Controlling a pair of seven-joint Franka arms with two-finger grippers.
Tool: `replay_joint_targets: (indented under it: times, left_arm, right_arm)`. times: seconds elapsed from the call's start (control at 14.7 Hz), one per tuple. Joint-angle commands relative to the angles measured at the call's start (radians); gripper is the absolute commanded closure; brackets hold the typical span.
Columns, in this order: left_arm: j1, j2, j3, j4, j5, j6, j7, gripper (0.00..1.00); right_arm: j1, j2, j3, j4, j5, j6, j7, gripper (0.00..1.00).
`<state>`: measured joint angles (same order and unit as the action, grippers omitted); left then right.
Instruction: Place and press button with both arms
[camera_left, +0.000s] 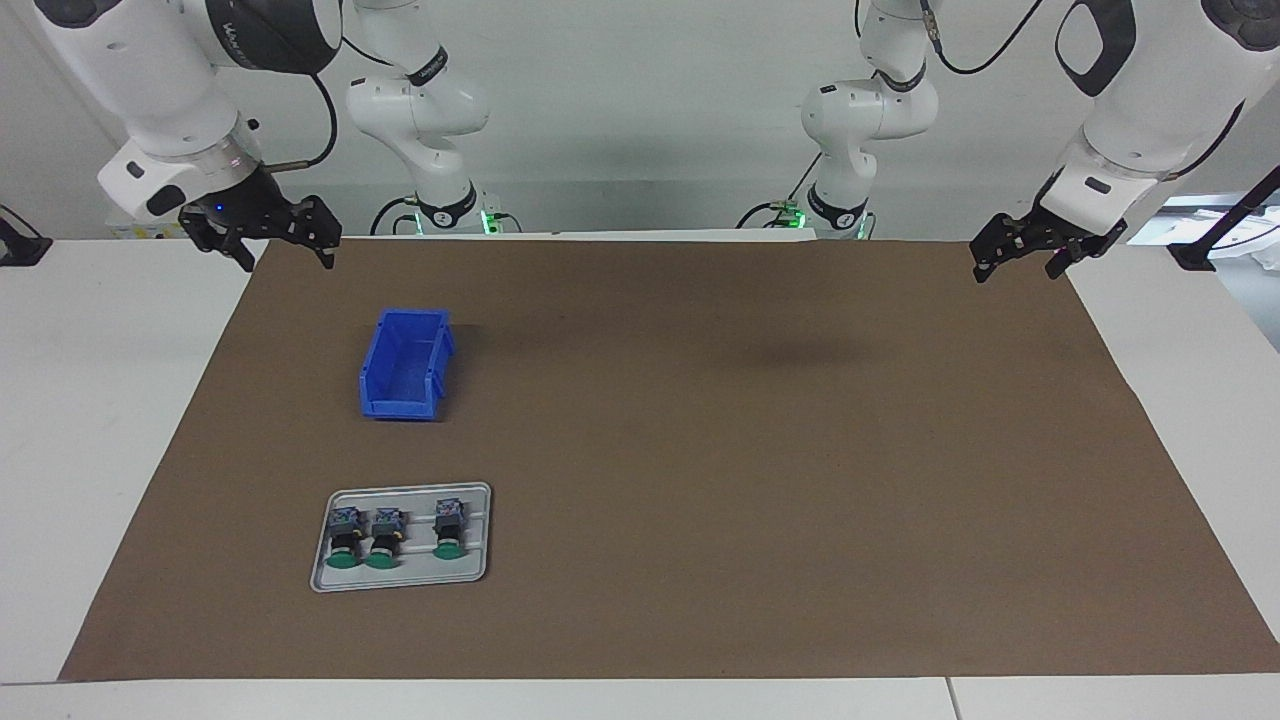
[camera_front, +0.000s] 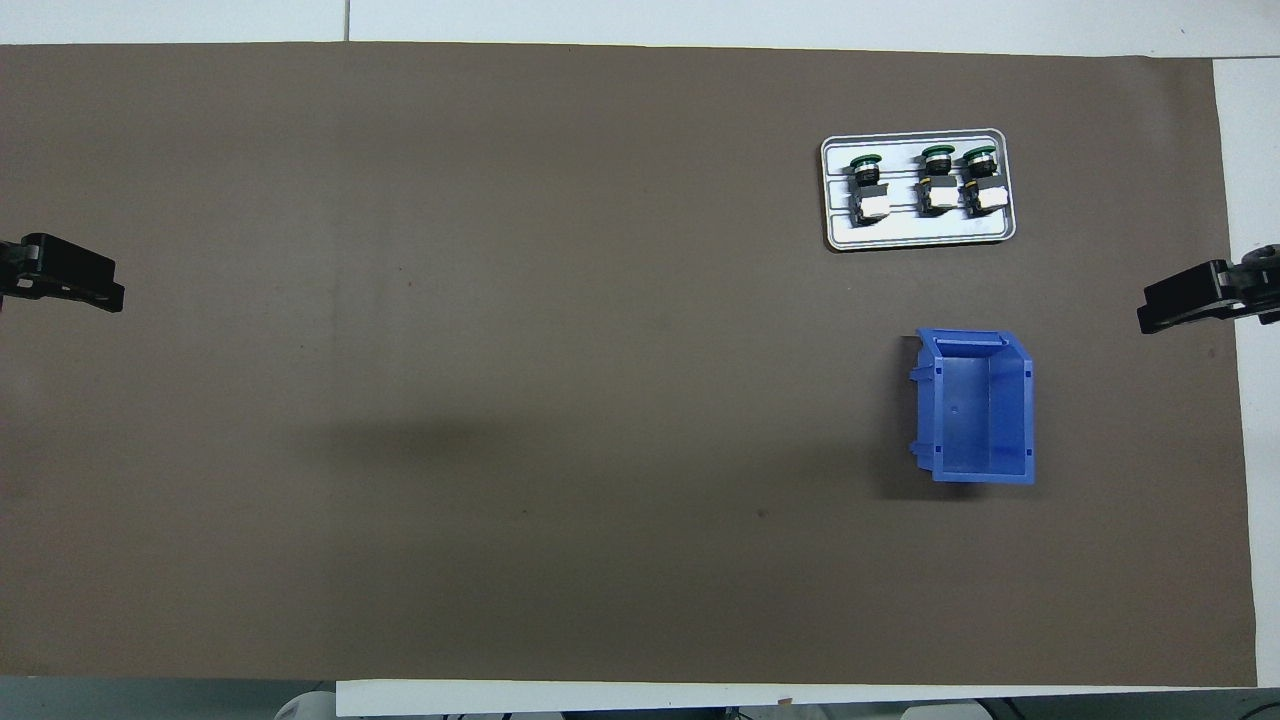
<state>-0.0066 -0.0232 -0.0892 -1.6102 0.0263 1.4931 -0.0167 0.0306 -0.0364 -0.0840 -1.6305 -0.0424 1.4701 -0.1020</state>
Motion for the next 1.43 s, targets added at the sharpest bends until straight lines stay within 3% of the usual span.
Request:
replay_joint_targets:
  times: [0.0, 0.34, 0.61, 0.95, 1.22, 1.36]
  left_arm:
    - [-0.004, -0.015, 0.002, -0.011, 0.007, -0.013, 0.014, 0.00]
    - [0.003, -0.015, 0.000, -0.011, 0.006, -0.004, 0.009, 0.00]
    - [0.008, -0.015, 0.002, -0.011, 0.006, -0.011, 0.003, 0.00]
    - [0.008, -0.015, 0.002, -0.011, 0.006, -0.010, 0.003, 0.00]
    - [0.008, -0.015, 0.003, -0.011, 0.006, -0.011, 0.001, 0.00]
    - [0.008, -0.015, 0.005, -0.011, 0.006, -0.011, 0.003, 0.00]
  right_arm:
    - [-0.015, 0.009, 0.012, 0.024, -0.014, -0.017, -0.022, 0.00]
    - [-0.018, 0.001, -0.003, 0.023, 0.004, -0.019, -0.034, 0.00]
    - [0.008, 0.041, 0.010, 0.004, 0.007, 0.088, -0.070, 0.00]
    - [0.005, 0.248, 0.122, 0.027, 0.012, 0.370, -0.004, 0.00]
    - [0.018, 0.465, 0.138, 0.066, 0.018, 0.622, 0.064, 0.00]
    - [0.052, 0.529, 0.141, 0.066, 0.015, 0.711, 0.109, 0.01]
